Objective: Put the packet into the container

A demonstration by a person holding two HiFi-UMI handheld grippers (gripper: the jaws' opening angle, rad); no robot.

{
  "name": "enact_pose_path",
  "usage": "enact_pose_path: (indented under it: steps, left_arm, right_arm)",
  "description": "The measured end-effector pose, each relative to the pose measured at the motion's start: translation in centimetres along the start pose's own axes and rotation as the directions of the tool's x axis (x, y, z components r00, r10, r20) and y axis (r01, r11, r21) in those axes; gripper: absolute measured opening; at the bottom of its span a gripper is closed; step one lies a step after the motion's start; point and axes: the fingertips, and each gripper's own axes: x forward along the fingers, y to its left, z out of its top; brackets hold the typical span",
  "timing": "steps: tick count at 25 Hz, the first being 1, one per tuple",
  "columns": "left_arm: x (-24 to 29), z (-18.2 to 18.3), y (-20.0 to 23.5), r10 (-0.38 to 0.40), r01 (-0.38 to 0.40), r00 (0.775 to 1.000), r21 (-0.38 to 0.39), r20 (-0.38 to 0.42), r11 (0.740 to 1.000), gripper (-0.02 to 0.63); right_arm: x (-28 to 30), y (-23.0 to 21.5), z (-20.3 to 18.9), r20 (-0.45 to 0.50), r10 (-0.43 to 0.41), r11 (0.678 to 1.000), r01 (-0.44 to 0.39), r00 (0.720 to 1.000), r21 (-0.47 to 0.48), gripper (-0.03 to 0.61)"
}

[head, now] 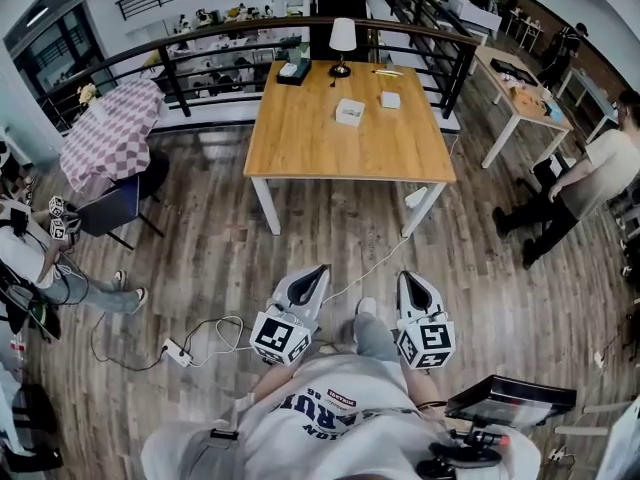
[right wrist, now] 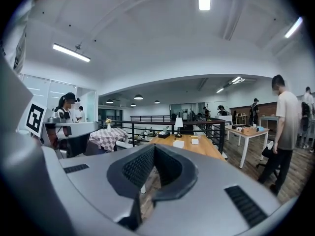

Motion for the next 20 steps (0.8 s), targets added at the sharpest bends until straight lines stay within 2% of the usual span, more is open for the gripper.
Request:
enact_pose_path:
  steps: [9,13,20]
  left_arm:
    - [1.8,-0.1,0.4,0.011,-0.011,1.0,0.008,-0.011,1.0,-0.001]
    - [3.5,0.1,0.7,0.017,-0.017,1.0,0.028,0.001,0.999,-0.001]
    - [7.4,-0.3,2.0,0.03,-0.03,0.999,0.015,-0.016,0.999,0.0]
  right_arm:
    - [1.7,-2.2,-0.1,0.0,-0.004,1.0,0.004,1.0,0.017,0.007]
    - [3.1,-4.4,-0.7,-0.008,-0.012,0.999,0.013,1.0,0.034,0.006]
    - [6.4,-7.9,-0.4,-0.006,-0.013,0.999,0.013,1.0,0.051,0.008]
